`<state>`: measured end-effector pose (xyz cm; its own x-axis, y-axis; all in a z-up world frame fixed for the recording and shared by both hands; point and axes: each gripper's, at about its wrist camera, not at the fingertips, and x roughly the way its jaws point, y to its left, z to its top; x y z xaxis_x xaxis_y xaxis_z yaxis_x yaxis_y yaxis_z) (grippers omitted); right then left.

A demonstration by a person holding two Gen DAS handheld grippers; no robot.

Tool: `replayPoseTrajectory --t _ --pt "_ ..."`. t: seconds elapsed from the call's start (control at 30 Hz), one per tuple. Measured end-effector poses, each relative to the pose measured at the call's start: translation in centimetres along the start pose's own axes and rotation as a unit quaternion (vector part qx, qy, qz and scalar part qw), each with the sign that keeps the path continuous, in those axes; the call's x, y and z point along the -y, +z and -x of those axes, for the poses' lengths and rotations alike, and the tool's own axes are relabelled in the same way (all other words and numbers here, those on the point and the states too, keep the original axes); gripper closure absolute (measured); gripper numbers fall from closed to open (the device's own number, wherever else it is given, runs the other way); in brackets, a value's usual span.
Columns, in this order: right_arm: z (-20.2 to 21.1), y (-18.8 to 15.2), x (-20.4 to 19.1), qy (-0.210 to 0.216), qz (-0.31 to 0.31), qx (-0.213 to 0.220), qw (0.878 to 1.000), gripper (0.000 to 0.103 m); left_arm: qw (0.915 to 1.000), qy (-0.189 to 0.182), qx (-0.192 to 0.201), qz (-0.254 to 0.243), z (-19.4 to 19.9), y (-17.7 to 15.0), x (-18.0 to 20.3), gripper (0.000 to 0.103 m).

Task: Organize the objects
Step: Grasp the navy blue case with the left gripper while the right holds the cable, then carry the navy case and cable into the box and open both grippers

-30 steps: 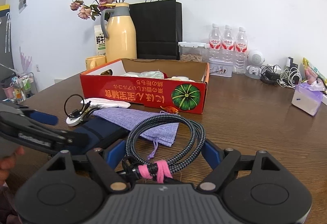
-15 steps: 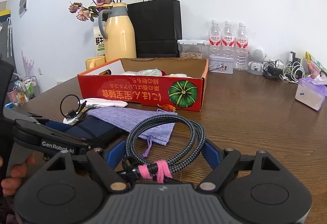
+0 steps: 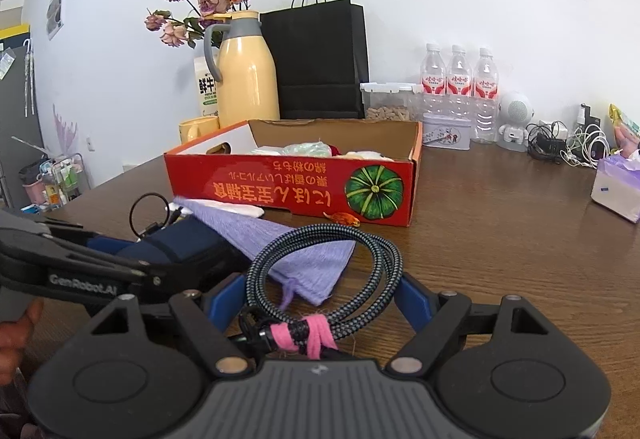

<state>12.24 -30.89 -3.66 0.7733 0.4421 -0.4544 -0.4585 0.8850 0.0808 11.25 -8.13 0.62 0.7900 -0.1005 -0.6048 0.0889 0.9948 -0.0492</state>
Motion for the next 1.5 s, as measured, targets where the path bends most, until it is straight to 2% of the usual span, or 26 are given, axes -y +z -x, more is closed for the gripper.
replayPoseTrajectory --t 0.33,0.43,0.77,1.03,1.2,1.33,1.5 --pt "0.1 1.7 -0.8 0.006 0.01 0.017 1.0 0.023 0.9988 0.007 0.049 0.001 3.5 2.0 -1.5 0.036" --pt "0.1 2.4 -1.2 0.006 0.015 0.023 1.0 0.023 0.9976 0.021 0.066 0.005 4.2 2.8 -2.2 0.036" --pt "-1.3 6.3 -2.5 0.003 0.025 0.05 0.998 0.023 0.9928 0.038 0.11 0.028 3.6 7.1 -4.9 0.036" --pt "-5.7 11.0 -2.1 -0.014 0.027 0.059 0.998 0.023 0.9898 0.049 0.126 0.045 -0.7 11.4 -7.4 0.036" --pt "-10.4 14.7 -1.6 -0.018 0.039 0.049 0.998 0.023 0.9897 0.052 0.124 0.048 -5.1 14.2 -8.9 0.036" --pt "-14.8 16.5 -0.7 -0.024 0.039 0.038 0.998 0.023 0.991 0.054 0.113 0.047 -9.0 15.9 -9.8 0.036" --pt "-20.0 17.1 1.4 -0.025 0.016 0.013 0.999 0.023 0.9953 0.041 0.079 0.037 -13.5 16.9 -10.7 0.036"
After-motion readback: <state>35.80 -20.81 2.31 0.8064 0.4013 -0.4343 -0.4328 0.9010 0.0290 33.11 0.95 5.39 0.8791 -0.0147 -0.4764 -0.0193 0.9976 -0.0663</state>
